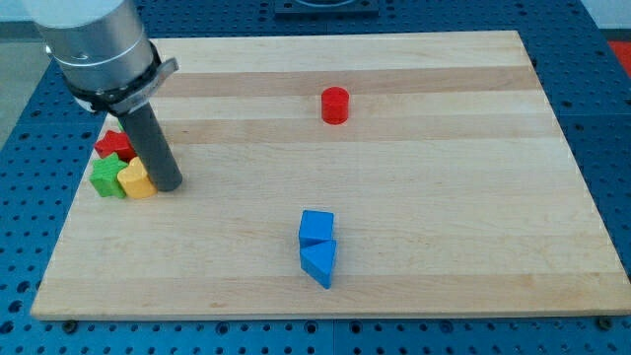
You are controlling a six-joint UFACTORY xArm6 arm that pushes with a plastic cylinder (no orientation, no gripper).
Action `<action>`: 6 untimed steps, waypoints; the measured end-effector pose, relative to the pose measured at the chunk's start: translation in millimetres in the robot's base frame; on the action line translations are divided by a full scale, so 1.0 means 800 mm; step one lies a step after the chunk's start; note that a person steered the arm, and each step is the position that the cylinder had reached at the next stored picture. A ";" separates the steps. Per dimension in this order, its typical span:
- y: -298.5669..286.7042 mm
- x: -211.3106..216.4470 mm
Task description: Place the blue triangle left to the blue cube
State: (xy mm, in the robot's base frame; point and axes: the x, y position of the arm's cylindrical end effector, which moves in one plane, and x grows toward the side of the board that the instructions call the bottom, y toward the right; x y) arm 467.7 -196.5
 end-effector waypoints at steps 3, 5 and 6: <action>0.050 0.017; 0.275 -0.012; 0.389 0.029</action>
State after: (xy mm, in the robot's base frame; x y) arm 491.0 114.4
